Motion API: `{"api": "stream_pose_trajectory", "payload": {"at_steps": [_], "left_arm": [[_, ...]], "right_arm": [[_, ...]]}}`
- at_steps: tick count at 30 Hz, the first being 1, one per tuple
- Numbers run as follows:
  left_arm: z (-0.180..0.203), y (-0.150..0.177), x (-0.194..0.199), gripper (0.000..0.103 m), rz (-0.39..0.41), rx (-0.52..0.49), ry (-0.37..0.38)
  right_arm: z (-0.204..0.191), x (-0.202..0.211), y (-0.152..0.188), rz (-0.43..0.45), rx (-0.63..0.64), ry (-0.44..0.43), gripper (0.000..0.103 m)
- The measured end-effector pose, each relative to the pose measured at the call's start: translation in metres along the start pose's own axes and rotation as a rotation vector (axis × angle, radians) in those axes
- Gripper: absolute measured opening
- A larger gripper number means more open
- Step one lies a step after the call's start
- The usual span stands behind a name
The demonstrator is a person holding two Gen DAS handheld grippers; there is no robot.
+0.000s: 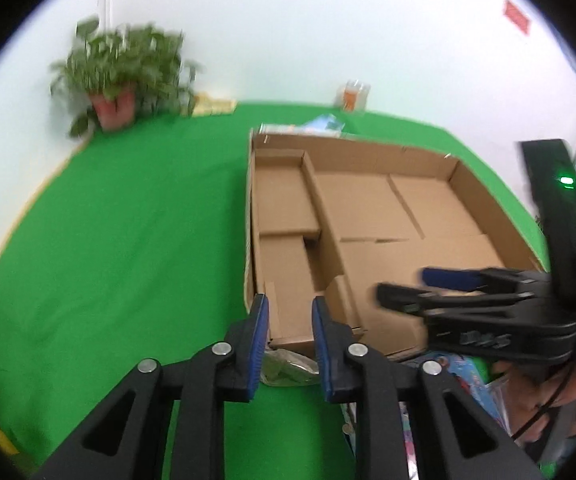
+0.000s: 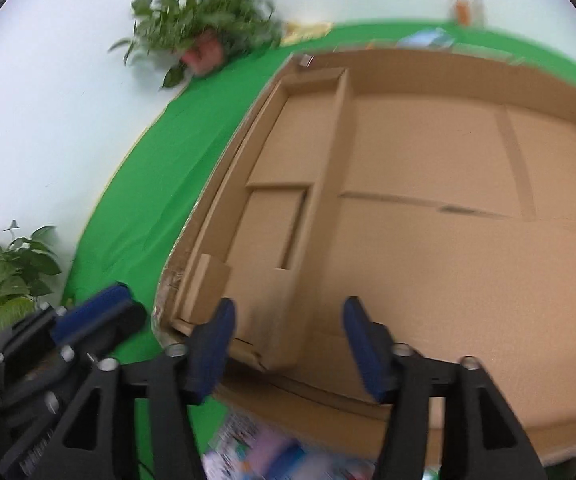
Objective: Organize rigid objects
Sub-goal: 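Open the left tool and move both tools to the game box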
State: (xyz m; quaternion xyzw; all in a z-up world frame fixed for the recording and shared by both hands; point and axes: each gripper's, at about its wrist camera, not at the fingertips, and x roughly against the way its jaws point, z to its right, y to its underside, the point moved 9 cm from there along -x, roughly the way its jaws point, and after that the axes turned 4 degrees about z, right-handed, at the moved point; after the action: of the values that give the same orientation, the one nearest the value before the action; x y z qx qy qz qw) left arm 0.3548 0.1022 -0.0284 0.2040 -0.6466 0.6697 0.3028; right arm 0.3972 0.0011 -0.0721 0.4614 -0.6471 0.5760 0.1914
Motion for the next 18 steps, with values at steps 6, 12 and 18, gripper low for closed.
{"api": "stream_pose_trajectory", "payload": {"at_steps": [6, 12, 18], "left_arm": [[0.030, 0.006, 0.057, 0.080, 0.133, -0.001, -0.001], [0.071, 0.045, 0.102, 0.080, 0.104, 0.033, 0.086], [0.104, 0.069, 0.148, 0.080, 0.159, 0.041, 0.073]], "right_arm": [[0.034, 0.101, 0.039, 0.164, 0.009, 0.206, 0.085], [0.024, 0.183, 0.101, 0.255, 0.067, 0.285, 0.087], [0.016, 0.264, 0.174, 0.310, 0.139, 0.307, 0.102]]}}
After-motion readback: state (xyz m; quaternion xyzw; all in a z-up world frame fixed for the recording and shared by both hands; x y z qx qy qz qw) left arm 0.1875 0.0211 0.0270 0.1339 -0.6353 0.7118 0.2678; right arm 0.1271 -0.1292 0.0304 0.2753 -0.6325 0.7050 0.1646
